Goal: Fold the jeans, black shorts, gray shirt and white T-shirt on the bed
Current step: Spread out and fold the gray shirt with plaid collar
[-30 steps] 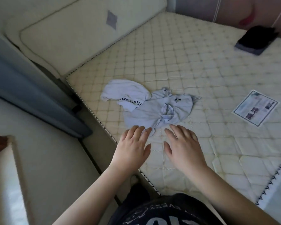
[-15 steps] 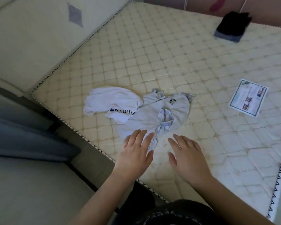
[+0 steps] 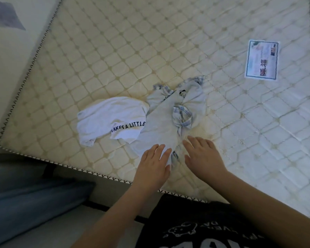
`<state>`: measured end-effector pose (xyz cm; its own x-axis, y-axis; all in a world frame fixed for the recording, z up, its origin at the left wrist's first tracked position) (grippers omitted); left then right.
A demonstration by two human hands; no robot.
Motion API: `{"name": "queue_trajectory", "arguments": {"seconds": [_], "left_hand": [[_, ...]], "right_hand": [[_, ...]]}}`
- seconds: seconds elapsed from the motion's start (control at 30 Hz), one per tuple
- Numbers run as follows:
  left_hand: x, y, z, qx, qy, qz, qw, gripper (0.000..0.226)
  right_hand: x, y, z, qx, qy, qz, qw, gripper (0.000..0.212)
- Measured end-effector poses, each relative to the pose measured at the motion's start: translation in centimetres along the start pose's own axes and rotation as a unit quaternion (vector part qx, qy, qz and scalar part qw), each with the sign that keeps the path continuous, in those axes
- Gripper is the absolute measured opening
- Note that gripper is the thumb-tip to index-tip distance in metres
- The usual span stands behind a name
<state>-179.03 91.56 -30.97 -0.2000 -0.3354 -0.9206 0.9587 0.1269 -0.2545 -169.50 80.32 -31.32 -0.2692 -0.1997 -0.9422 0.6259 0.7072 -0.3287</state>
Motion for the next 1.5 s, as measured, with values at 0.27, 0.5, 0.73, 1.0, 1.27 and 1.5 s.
{"name": "queue_trajectory", "arguments": {"seconds": [0.27, 0.5, 0.73, 1.0, 1.27, 1.5], "left_hand": [[2.3, 1.8, 2.8, 0.009, -0.019, -0.046, 0.999, 0.054], [5.5, 1.8, -0.2, -0.02, 0.038, -0.101, 0.994, 0.064], [12.3, 4.0, -5.9, -0.026, 0.064, -0.188, 0.98, 0.072], [20.9, 6.1, -13.8, -0.003, 0.096, -0.295, 0.951, 0.072], [26.7, 7.9, -18.7, 0.003, 0.09, -0.379, 0.921, 0.079], [31.0, 7.5, -18.7, -0.027, 0.055, -0.431, 0.9, 0.084]], "right_hand": [[3.3, -1.9, 2.1, 0.027, 0.033, -0.04, 0.998, 0.051], [6.0, -0.7, 2.7, 0.024, 0.034, -0.057, 0.998, 0.061], [12.2, 0.1, 1.2, 0.048, 0.03, -0.127, 0.99, 0.063], [20.9, 5.3, -2.6, 0.099, 0.095, -0.188, 0.973, 0.066], [31.6, 7.9, -7.0, 0.182, 0.251, -0.299, 0.903, 0.064], [38.0, 8.2, -7.0, 0.418, 0.447, -0.3, 0.732, 0.088]]}}
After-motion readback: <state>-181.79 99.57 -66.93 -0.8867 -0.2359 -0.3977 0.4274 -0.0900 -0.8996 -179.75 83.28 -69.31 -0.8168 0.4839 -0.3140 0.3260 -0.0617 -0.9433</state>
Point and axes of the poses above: each hand's wrist, its own y-axis towards the middle knuckle, its own x-axis out of the palm, z = x × y, the point moved 7 cm from there along y, towards the middle knuckle, and after that the axes turned 8 degrees about -y, right-handed, at the moved point
